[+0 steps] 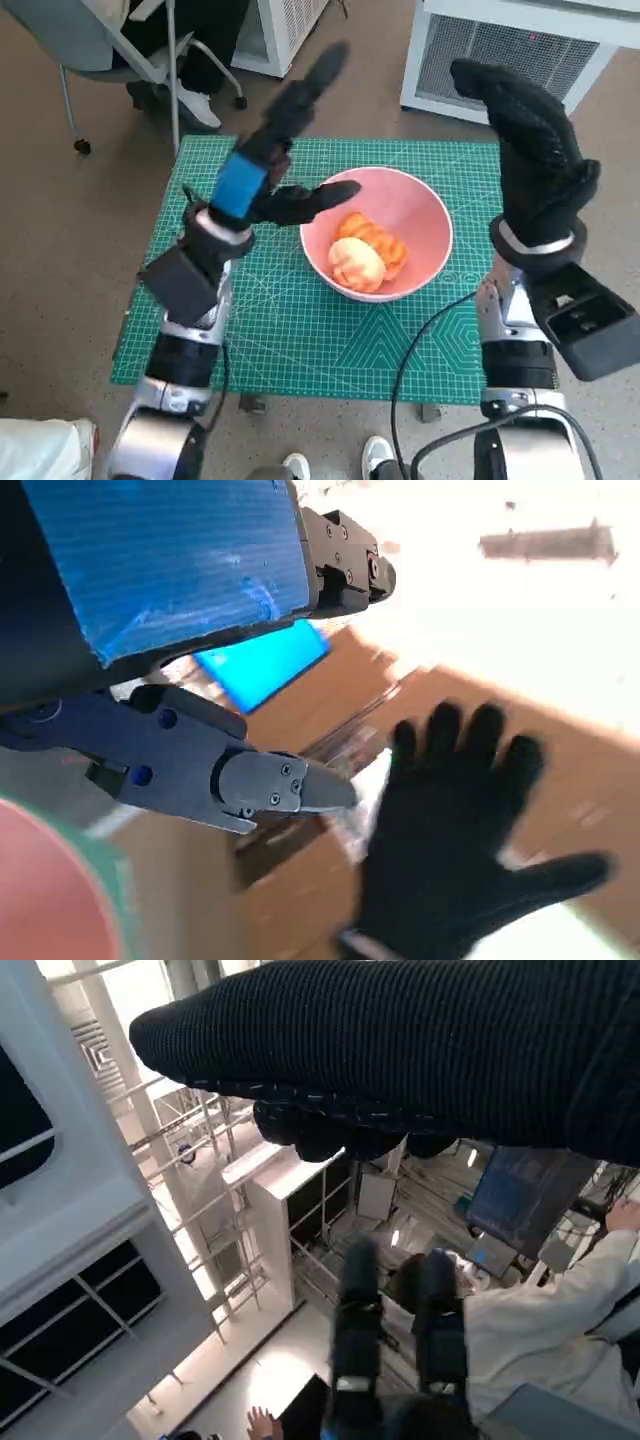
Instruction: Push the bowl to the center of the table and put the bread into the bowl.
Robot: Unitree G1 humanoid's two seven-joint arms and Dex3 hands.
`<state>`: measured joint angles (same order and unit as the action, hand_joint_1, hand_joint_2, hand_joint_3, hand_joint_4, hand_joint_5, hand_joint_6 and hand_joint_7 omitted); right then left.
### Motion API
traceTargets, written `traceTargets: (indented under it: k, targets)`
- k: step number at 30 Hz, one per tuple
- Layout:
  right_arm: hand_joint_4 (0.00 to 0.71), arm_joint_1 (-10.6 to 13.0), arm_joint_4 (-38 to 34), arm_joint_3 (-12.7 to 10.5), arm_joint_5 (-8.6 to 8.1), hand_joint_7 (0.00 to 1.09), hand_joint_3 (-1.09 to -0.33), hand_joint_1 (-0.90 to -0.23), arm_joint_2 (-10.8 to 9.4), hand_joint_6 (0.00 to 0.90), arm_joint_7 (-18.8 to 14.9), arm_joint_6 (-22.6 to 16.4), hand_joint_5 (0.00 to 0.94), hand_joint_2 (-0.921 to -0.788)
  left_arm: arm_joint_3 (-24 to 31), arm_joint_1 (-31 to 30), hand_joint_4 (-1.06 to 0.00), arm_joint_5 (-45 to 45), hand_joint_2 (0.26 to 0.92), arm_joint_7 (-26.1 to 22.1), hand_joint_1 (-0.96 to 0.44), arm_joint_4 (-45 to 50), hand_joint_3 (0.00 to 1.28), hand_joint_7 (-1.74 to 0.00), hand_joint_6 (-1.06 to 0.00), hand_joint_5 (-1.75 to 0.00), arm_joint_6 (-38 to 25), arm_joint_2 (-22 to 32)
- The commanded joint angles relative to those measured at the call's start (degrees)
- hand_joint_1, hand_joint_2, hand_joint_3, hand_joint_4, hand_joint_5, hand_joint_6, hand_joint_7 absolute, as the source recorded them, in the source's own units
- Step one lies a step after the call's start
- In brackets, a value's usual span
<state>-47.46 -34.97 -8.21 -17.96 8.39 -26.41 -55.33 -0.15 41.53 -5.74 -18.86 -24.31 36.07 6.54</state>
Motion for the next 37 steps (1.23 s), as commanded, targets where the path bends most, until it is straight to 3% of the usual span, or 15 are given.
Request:
traceTargets:
  k: [1,17,37]
  targets:
    - [0.124,-0.59,0.72,0.28,-0.15,0.59,-0.768,-0.573,-0.40,-0.001,-0.05,1.34,0.251,-0.921,0.93,-1.04,-0.13,-1.18,0.921,0.66,-0.64,0.68,0.39,-0.04,-0.23,-0.03,3.18,-1.04]
    - [0.158,-1.50,1.77,0.79,2.06,0.59,-0.758,-0.573,0.77,-0.001,0.03,1.40,0.195,-0.921,1.15,-2.27,-0.11,-7.75,0.921,-3.94,-0.66,2.20,0.39,-0.02,-0.21,0.00,3.00,-1.95]
    - [0.177,-2.40,0.99,0.84,3.48,0.58,-0.774,-0.567,1.84,-0.001,0.05,1.12,0.151,-0.921,3.07,-1.86,-0.12,-6.40,0.921,-2.20,-0.65,1.49,0.38,-0.02,-0.22,-0.01,4.66,-2.44]
